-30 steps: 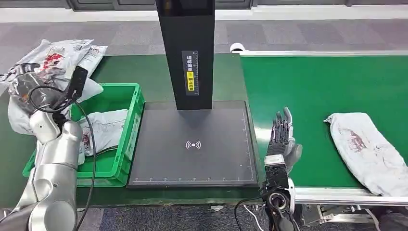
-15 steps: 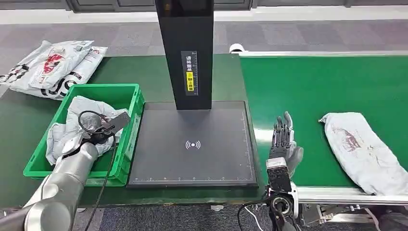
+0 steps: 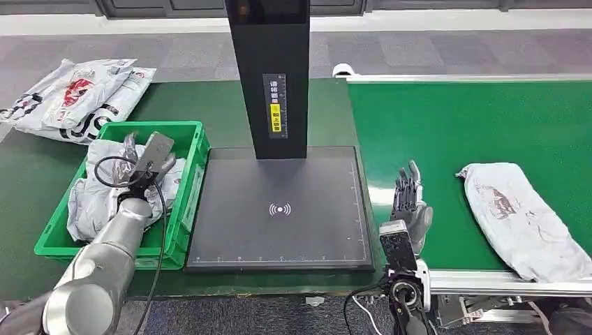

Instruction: Moved the parcel from conveyor to table for the left to box.

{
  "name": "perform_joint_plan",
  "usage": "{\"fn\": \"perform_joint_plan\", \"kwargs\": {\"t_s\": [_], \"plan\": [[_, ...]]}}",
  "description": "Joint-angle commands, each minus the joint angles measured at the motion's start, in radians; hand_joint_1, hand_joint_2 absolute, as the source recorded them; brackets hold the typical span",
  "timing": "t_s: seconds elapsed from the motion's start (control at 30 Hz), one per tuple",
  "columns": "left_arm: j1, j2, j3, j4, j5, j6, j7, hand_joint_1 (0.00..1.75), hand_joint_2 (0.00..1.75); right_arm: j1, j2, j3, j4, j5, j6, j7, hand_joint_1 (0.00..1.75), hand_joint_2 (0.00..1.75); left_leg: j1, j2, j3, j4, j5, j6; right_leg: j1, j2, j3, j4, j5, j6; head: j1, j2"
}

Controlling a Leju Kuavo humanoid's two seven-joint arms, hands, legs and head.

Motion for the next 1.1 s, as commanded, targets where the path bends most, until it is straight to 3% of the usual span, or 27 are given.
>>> {"fn": "perform_joint_plan", "kwargs": {"t_s": [0.03, 0.17, 0.37, 0.43, 0.53, 0.57, 0.73, 0.77, 0.83, 0.87, 1.1], "plan": [[-0.105, -0.078, 0.177, -0.029, 0.14, -0.011, -0.126, 0.0, 0.0, -0.142, -0.041, -0.092, 0.243, -0.007, -0.034, -0.001, 0.0, 0.0, 0.001, -0.002, -0.003, 0.001, 0.002, 0.001, 0.001, -0.004, -0.001, -0.001, 0.001, 0.001, 0.0, 0.0], [-0.109, -0.117, 0.12, -0.039, 0.205, -0.068, -0.147, 0.0, 0.0, -0.18, -0.081, -0.16, 0.319, 0.038, -0.108, 0.038, 0.0, 0.0, 0.001, -0.005, -0.002, 0.0, 0.002, 0.002, 0.001, -0.006, 0.001, -0.003, 0.001, 0.001, 0.0, 0.0], [-0.107, -0.116, 0.118, -0.038, 0.206, -0.068, -0.147, 0.0, 0.0, -0.181, -0.081, -0.161, 0.321, 0.039, -0.108, 0.037, 0.0, 0.0, 0.0, -0.003, -0.003, 0.0, 0.001, 0.001, 0.001, -0.004, -0.001, -0.002, 0.001, 0.001, 0.0, 0.0], [-0.099, -0.12, 0.097, -0.033, 0.25, -0.138, -0.154, 0.0, 0.0, -0.204, -0.098, -0.186, 0.382, 0.098, -0.179, 0.082, 0.0, 0.0, 0.0, -0.002, -0.003, 0.0, 0.001, 0.001, 0.001, -0.003, -0.002, -0.001, 0.001, 0.001, 0.0, 0.0], [-0.054, -0.135, 0.056, -0.007, 0.361, -0.373, -0.165, 0.0, 0.0, -0.275, -0.155, -0.256, 0.565, 0.143, -0.259, 0.084, 0.0, 0.0, 0.0, -0.002, -0.003, 0.0, 0.001, 0.001, 0.0, -0.003, -0.002, -0.002, 0.001, 0.001, 0.0, 0.0], [-0.03, -0.147, 0.044, 0.009, 0.402, -0.471, -0.191, 0.0, 0.0, -0.301, -0.18, -0.269, 0.643, 0.186, -0.314, 0.113, 0.0, 1.75, 0.0, -0.003, -0.001, -0.002, 0.002, 0.002, 0.0, -0.004, 0.0, -0.004, 0.001, 0.001, 0.0, 0.0], [0.041, -0.189, -0.05, 0.032, 0.395, -0.52, -0.25, 0.0, 0.0, -0.337, -0.204, -0.36, 0.723, 0.317, -0.314, 0.174, 0.0, 1.75, -0.002, -0.006, -0.001, -0.002, 0.002, 0.003, -0.001, -0.007, 0.002, -0.004, 0.0, 0.002, 0.0, 0.0], [0.059, -0.201, -0.087, 0.034, 0.378, -0.528, -0.254, 0.0, 1.75, -0.328, -0.199, -0.419, 0.678, 0.438, -0.314, 0.242, 0.0, 1.75, -0.002, -0.006, -0.002, -0.003, 0.003, 0.004, -0.002, -0.008, 0.002, -0.005, 0.001, 0.002, 0.0, 0.0], [0.084, -0.226, -0.136, 0.035, 0.366, -0.521, -0.278, 0.0, 1.75, -0.344, -0.183, -0.528, 0.676, 0.573, -0.314, 0.27, 0.0, 1.75, -0.002, -0.005, -0.002, -0.002, 0.002, 0.004, -0.003, -0.007, 0.001, -0.004, 0.001, 0.002, 0.0, 0.0], [0.098, -0.246, -0.163, 0.042, 0.357, -0.517, -0.286, 0.0, 1.75, -0.35, -0.191, -0.555, 0.665, 0.709, -0.314, 0.377, 0.0, 1.75, -0.003, -0.004, -0.003, -0.001, 0.001, 0.003, -0.003, -0.006, 0.0, -0.003, 0.001, 0.002, 0.0, 0.0], [0.124, -0.297, -0.203, 0.045, 0.404, -0.512, -0.288, 0.0, 1.75, -0.405, -0.248, -0.559, 0.739, 1.073, -0.314, 0.725, 0.0, 1.75, -0.004, -0.003, -0.006, 0.001, 0.0, 0.004, -0.003, -0.005, -0.003, -0.002, 0.001, 0.003, 0.0, 0.0]]}}
